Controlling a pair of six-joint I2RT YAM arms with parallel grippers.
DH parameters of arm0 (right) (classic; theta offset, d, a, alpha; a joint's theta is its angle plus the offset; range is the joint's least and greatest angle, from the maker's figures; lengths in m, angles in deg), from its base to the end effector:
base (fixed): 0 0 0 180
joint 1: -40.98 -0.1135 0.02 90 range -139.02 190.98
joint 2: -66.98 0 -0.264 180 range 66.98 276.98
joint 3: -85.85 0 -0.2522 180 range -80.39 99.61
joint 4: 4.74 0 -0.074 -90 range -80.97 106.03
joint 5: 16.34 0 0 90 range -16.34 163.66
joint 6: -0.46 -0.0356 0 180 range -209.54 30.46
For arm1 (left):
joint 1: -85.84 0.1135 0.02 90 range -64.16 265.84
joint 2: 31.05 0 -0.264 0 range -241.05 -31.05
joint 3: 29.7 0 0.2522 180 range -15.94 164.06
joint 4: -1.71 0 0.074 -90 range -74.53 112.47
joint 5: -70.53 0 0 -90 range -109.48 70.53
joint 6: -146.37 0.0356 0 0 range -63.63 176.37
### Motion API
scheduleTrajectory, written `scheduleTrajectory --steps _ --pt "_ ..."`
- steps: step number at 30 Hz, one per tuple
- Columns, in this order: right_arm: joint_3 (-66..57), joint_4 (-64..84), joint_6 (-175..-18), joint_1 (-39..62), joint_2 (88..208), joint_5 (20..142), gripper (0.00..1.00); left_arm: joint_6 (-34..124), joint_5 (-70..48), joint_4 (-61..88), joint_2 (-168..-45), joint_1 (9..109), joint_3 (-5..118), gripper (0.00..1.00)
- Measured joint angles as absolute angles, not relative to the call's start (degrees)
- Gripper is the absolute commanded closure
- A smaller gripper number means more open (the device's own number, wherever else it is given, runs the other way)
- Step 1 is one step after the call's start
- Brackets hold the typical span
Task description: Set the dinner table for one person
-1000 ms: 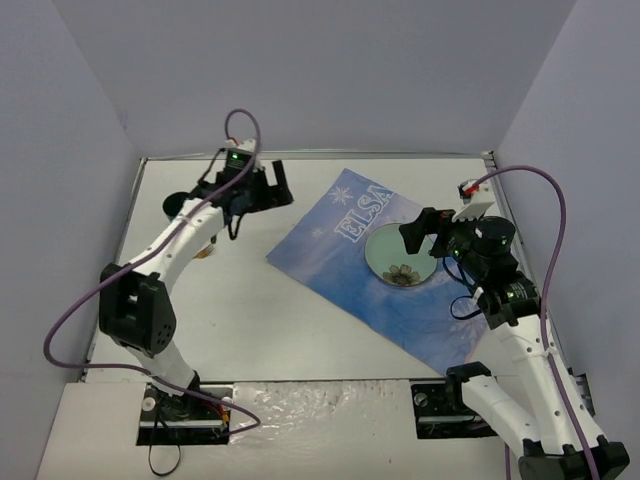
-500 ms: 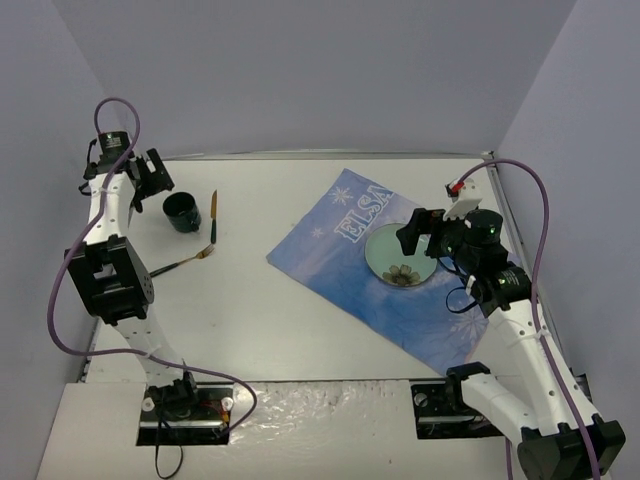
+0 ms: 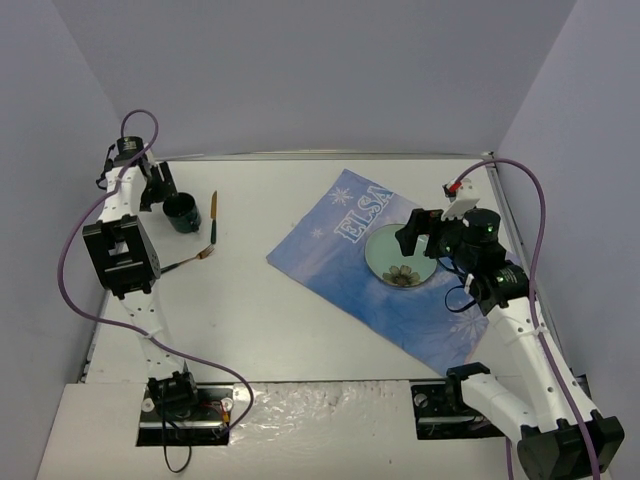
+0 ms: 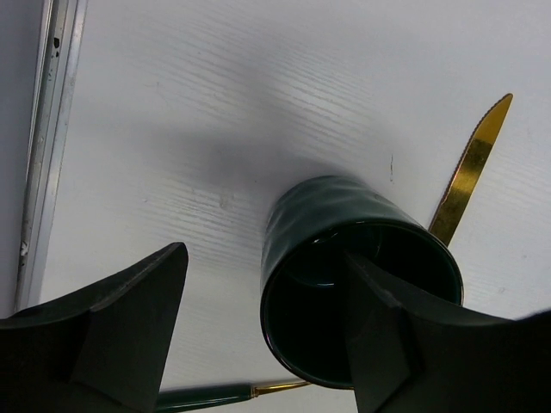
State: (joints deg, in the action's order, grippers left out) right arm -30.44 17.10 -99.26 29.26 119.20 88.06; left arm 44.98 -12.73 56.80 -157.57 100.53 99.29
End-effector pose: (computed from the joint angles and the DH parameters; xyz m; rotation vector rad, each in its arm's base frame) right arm 0.2059 0.0518 0.3529 -0.2163 1.7582 0.4920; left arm 0.4803 0.1216 0.2496 -0.5122 2.4309 -0.1220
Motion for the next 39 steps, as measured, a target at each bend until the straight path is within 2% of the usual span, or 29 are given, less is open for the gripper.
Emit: scheduleTrajectory --steps 7,16,19,28,39 --pt "-30.07 17.18 -99.28 29.26 121.10 88.07 0.00 47.25 -9.89 55.99 -157.85 100.63 99.35 0.51" --pt "-29.32 17.21 -99.28 29.26 122.11 89.90 0.00 49.28 -7.12 54.47 -158.78 101.03 98.71 0.58" --pt "-29.30 17.21 -99.28 29.26 122.12 90.85 0.00 49.79 -6.39 54.17 -159.85 101.28 98.67 0.65" --pt "-29.30 17.20 -99.08 29.26 122.12 92.96 0.00 50.51 -5.29 53.42 -160.72 101.58 98.11 0.99" --pt "-28.44 17.23 -98.42 28.43 123.02 94.85 0.00 47.82 -5.04 54.38 -157.65 100.78 94.61 1.00"
